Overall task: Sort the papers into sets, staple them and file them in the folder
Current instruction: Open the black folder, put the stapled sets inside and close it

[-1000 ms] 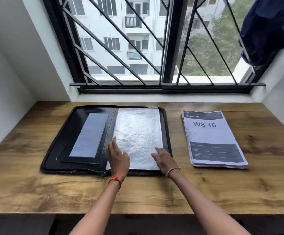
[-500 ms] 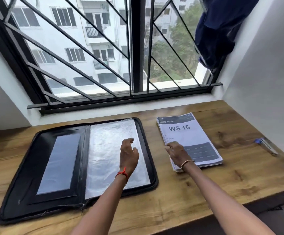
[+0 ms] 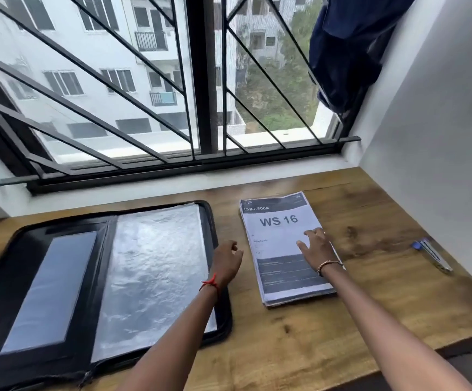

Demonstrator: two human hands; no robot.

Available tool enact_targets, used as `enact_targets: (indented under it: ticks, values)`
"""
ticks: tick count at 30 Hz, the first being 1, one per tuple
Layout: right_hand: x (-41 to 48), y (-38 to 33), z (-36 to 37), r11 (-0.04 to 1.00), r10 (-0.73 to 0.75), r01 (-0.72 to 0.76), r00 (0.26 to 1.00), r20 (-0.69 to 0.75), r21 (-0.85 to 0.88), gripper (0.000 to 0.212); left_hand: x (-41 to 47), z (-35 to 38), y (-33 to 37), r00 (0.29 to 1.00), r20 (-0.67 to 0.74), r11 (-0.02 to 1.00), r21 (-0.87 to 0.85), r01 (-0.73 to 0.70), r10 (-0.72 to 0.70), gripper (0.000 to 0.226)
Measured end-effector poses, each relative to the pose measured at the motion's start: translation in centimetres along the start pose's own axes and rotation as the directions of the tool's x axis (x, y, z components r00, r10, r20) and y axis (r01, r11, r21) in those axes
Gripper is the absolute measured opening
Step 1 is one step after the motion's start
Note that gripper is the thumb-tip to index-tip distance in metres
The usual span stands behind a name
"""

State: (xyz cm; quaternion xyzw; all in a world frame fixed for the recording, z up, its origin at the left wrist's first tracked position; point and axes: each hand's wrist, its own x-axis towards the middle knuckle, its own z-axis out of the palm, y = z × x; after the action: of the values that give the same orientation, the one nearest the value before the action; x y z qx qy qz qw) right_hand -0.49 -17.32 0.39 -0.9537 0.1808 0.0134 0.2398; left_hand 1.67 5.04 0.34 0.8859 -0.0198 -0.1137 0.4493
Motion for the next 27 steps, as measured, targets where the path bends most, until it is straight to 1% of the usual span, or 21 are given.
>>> enact_targets:
  ticks: [5, 9, 10, 13, 16, 20, 23, 24, 27]
  values:
    - [2.5, 1.8, -0.1, 0.999, 0.021, -0.02, 1.0, 0.024, -0.032, 0.055, 1.4, 2.4, 1.2, 0.996, 0.034, 0.996, 0.032, 0.082, -0.083, 0.047]
    - [4.0, 2.6, 0.7, 0.998, 0.065, -0.065, 0.995, 0.074, -0.009, 0.067, 2.5, 4.2, 1.9, 0.993, 0.048, 0.983, 0.149, 0.103, -0.111, 0.039]
    - [4.2, 2.8, 0.9, 0.997, 0.076, -0.076, 0.994, 0.083, -0.004, 0.07, 2.7, 4.7, 2.1, 0.99, 0.05, 0.977, 0.178, 0.119, -0.129, 0.041]
    - [4.7, 3.3, 1.6, 0.995, 0.093, -0.097, 0.99, 0.11, 0.033, 0.073, 2.7, 5.7, 2.4, 0.98, 0.07, 0.968, 0.185, 0.171, -0.186, 0.058]
    - [4.8, 3.8, 2.2, 0.993, 0.096, -0.104, 0.987, 0.126, 0.061, 0.073, 2.4, 6.4, 2.8, 0.979, 0.06, 0.966, 0.185, 0.181, -0.195, 0.069]
    - [4.7, 4.2, 2.8, 0.992, 0.078, -0.087, 0.993, 0.088, 0.094, 0.072, 1.8, 7.2, 3.2, 0.991, 0.023, 0.98, 0.156, 0.124, -0.129, 0.075]
    - [4.6, 4.3, 3.0, 0.991, 0.069, -0.076, 0.996, 0.065, 0.111, 0.072, 1.4, 7.8, 3.3, 1.0, 0.019, 0.995, 0.104, 0.0, -0.002, 0.071]
    - [4.6, 4.3, 3.0, 0.991, 0.065, -0.072, 0.996, 0.063, 0.115, 0.072, 1.3, 7.9, 3.4, 0.999, 0.034, 0.997, 0.07, -0.021, 0.019, 0.069]
    - [4.5, 4.3, 3.0, 0.99, 0.054, -0.062, 0.996, 0.066, 0.125, 0.072, 0.9, 8.2, 3.7, 0.998, 0.057, 1.0, -0.009, -0.027, 0.028, 0.065]
